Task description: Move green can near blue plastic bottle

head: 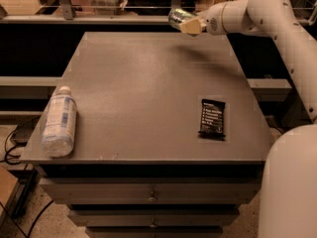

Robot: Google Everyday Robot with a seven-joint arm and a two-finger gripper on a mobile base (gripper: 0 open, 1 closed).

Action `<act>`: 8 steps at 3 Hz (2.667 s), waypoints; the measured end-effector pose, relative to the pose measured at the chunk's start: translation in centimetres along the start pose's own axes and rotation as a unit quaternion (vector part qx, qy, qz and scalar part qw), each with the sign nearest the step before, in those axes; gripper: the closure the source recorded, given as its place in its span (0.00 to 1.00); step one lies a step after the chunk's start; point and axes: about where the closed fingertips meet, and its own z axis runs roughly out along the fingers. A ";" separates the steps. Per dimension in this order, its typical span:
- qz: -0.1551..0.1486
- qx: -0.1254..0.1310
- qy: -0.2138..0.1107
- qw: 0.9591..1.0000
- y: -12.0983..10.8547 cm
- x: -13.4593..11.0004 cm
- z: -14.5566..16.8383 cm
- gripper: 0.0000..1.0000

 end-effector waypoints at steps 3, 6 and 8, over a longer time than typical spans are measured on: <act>-0.113 -0.240 0.020 0.964 20.0 1.4 1.7 1.00; -0.115 -0.350 -0.002 0.929 30.2 2.8 -1.3 1.00; -0.104 -0.385 0.002 0.917 32.5 3.3 -0.5 1.00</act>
Offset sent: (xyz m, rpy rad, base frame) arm -0.1196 0.1387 -0.0240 -0.1508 -0.0088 0.5072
